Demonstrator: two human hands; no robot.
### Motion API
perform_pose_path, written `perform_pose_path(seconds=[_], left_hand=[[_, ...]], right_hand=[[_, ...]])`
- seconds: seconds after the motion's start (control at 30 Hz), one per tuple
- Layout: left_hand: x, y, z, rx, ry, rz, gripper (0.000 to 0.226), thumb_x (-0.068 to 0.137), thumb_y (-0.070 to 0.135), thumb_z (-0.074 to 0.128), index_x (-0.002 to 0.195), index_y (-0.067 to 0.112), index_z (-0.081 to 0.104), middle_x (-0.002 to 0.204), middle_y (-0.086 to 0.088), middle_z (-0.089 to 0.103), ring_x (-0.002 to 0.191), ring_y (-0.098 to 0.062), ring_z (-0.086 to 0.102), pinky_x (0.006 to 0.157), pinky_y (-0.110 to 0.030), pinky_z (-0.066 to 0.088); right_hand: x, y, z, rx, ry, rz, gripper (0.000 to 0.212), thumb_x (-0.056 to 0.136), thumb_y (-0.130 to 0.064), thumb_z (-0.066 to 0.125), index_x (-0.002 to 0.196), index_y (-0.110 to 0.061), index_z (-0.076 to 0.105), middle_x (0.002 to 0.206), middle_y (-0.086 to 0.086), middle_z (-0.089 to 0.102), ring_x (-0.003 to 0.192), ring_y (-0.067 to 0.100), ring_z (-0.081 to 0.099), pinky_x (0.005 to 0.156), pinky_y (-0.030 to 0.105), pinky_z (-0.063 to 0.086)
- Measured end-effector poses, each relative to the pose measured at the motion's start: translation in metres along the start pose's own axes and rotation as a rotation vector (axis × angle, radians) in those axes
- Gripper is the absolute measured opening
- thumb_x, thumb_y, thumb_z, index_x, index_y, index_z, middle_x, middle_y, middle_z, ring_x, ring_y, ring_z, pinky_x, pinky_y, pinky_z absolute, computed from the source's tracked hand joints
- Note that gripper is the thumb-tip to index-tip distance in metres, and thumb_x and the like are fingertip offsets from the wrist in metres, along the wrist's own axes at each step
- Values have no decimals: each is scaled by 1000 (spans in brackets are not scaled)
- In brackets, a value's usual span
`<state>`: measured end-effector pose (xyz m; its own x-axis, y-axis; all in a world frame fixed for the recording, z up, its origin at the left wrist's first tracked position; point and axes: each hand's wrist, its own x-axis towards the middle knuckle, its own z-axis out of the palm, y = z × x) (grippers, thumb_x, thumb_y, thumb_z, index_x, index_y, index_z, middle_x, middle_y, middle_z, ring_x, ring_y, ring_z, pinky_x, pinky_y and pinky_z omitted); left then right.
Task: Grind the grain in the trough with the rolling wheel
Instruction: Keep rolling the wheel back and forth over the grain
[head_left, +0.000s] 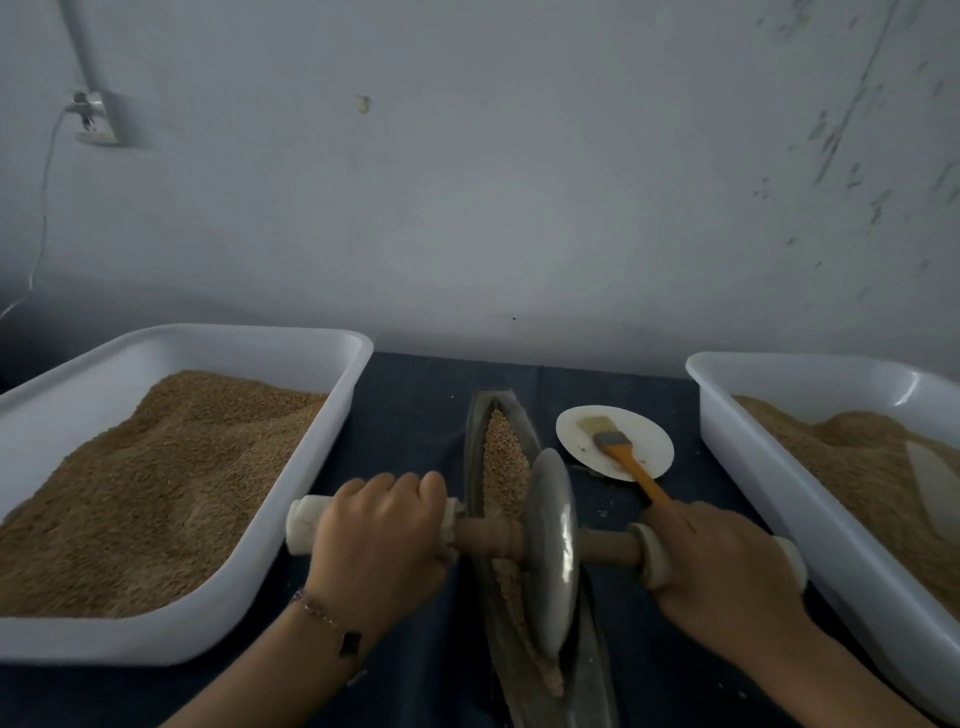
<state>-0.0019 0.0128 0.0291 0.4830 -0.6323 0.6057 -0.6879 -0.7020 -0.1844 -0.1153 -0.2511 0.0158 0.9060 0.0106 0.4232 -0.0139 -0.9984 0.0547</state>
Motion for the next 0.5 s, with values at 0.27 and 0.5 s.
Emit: perform_pose_path(seconds=[0.27, 0.5], left_hand=[[40, -28, 40, -16, -361, -220, 23, 81, 44, 48, 68, 29, 37, 63, 11, 46, 57, -8, 47, 52, -25, 35], [38, -36, 55, -105, -377, -340, 21, 83, 41, 53, 69, 29, 42, 65, 10, 52, 58, -8, 51, 51, -24, 38]], right_hand=[[70, 6, 22, -82, 0, 88, 22, 68, -27, 68, 85, -25, 53, 81, -5, 61, 68, 17, 54, 57, 27, 30], [103, 2, 21, -175, 22, 38, 24, 72, -25, 66, 76, -25, 43, 79, -5, 61, 65, 13, 41, 61, 28, 31]])
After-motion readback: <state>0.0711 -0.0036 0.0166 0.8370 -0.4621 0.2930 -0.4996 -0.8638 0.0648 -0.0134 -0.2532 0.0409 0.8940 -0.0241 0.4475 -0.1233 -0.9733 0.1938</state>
